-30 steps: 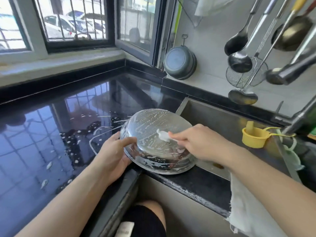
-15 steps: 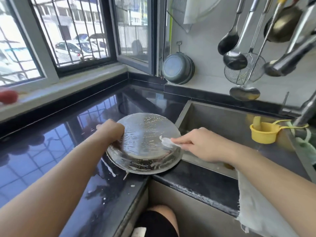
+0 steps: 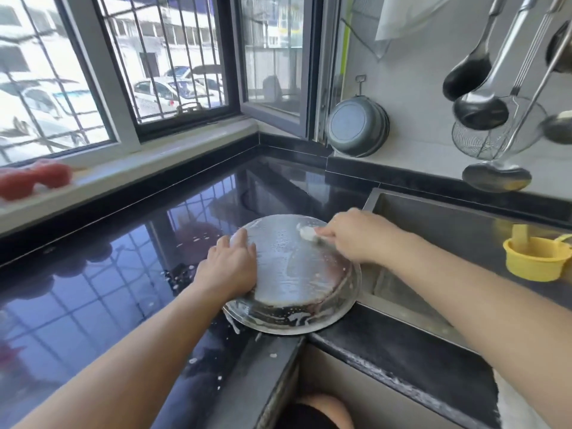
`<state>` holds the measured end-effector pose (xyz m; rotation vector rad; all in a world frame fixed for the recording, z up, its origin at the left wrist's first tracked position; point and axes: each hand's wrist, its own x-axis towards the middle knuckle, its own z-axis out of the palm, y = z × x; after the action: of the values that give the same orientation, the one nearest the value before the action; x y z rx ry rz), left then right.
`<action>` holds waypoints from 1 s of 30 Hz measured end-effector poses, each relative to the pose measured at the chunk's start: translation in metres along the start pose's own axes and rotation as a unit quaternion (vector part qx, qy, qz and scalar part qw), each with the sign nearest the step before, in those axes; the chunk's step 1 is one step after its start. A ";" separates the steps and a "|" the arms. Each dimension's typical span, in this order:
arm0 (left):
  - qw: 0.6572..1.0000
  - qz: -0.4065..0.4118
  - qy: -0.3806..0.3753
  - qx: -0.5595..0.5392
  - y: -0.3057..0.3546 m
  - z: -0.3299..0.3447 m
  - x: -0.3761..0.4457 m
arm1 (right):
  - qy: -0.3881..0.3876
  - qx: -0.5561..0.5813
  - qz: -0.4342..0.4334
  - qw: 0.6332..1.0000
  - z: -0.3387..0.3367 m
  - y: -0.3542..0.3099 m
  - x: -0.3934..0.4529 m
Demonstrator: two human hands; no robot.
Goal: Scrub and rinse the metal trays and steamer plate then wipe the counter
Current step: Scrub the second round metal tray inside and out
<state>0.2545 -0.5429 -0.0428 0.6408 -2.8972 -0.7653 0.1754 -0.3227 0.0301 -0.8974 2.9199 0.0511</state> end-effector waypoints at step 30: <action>0.977 0.182 0.064 0.089 0.005 0.006 0.003 | -0.045 0.024 -0.018 0.999 0.001 0.041 0.026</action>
<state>0.2491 -0.5379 -0.0456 0.1491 -2.8586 -0.4071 0.1312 -0.3031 0.0273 -0.9152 2.8095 0.0194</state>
